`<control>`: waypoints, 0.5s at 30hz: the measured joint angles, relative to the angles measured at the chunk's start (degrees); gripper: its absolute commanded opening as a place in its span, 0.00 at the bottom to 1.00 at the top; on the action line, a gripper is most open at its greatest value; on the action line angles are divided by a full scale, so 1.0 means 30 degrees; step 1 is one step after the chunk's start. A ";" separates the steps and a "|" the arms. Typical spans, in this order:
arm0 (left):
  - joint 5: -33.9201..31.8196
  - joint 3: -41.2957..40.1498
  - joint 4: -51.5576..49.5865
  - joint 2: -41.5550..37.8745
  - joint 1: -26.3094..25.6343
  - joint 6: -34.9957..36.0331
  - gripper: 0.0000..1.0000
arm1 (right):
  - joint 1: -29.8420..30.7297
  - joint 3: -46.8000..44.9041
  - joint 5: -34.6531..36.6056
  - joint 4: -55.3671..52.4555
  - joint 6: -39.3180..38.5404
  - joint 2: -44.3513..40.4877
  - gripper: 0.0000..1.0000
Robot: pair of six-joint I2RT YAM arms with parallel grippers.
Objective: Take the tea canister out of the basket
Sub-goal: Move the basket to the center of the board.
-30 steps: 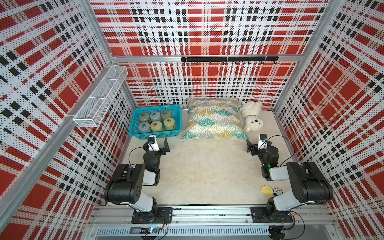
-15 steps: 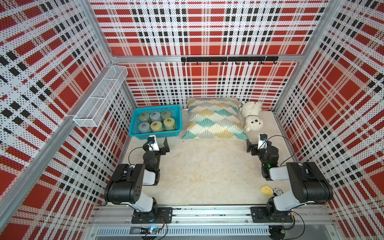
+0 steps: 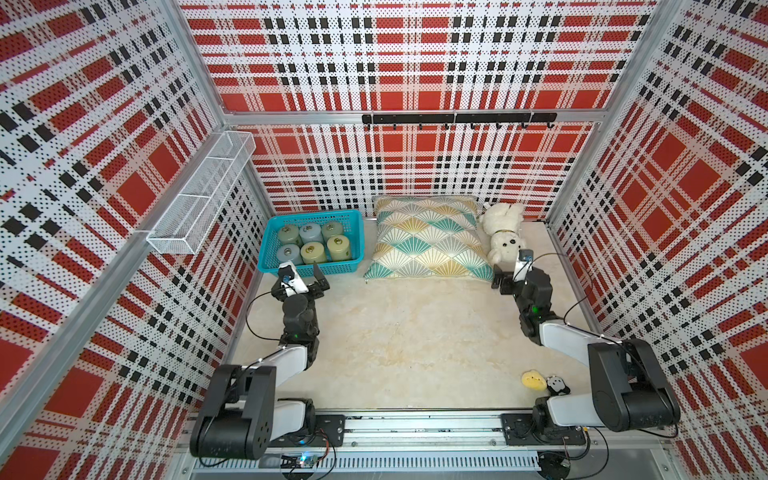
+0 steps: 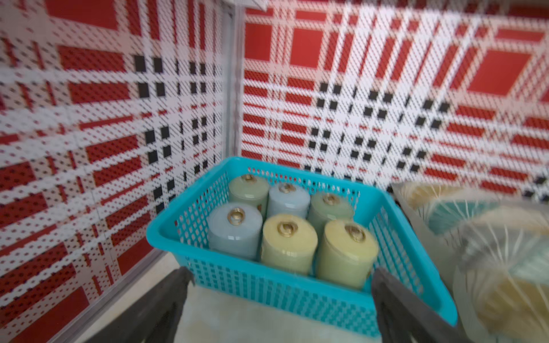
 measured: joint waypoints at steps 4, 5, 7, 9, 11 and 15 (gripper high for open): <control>-0.1107 0.2331 -0.4328 -0.1843 0.0554 -0.4160 0.99 | 0.0000 -0.0386 0.0226 -0.1719 0.1253 -0.3053 1.00; -0.1013 0.2616 -0.5472 -0.2455 0.0882 -0.5552 0.99 | 0.0000 -0.0678 0.0124 -0.2171 0.1596 -0.4000 1.00; 0.0131 0.2667 -0.6717 -0.3373 0.1836 -0.7563 0.99 | 0.0000 -0.0969 -0.0175 -0.2980 0.2171 -0.5603 1.00; 0.2033 0.2659 -0.7635 -0.3978 0.3155 -0.9442 0.99 | 0.0000 -0.0969 -0.0452 -0.3745 0.3359 -0.7242 1.00; 0.3198 0.2659 -0.8233 -0.4204 0.3847 -1.0367 0.99 | 0.0000 -0.0714 -0.0459 -0.4670 0.4845 -0.8510 1.00; 0.3971 0.2747 -0.9908 -0.4612 0.2936 -1.0754 0.99 | -0.0007 0.0328 -0.1370 -0.5683 0.6594 -0.9209 1.00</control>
